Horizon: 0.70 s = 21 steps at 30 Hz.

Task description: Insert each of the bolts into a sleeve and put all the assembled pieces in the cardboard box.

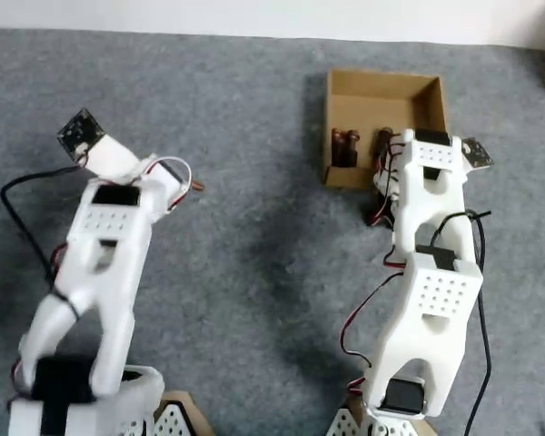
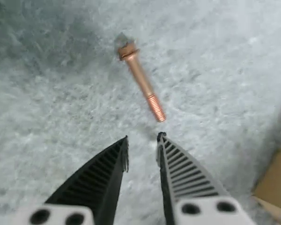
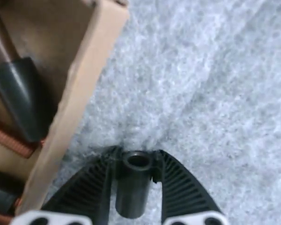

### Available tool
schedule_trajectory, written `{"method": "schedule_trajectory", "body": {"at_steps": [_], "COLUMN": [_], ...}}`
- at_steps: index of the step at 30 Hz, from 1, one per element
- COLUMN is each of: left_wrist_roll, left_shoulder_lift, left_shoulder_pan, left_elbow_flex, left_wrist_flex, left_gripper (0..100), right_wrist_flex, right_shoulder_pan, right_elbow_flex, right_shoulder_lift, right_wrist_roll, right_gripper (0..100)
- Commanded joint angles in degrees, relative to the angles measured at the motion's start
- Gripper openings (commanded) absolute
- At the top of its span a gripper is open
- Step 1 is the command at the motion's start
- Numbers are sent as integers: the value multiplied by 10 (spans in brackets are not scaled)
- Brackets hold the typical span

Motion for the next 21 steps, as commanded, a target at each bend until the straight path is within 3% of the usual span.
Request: {"method": "schedule_trajectory", "body": {"at_steps": [1,5,21], "left_wrist_roll": [6,57,121], "left_shoulder_lift": [67,141,378], "left_shoulder_pan": [-10,-29,-47], "left_elbow_flex": [-109,-202,-408], "left_wrist_flex": [73,111,113], "left_gripper": [108,108,112], "right_wrist_flex": [-28,-28,-28], "right_shoulder_pan": [-1,-1,-1], "right_elbow_flex": [5,5,5], "right_shoulder_lift": [10,10,10], "right_wrist_roll": [-1,-1,-1], "right_gripper": [5,5,5]}}
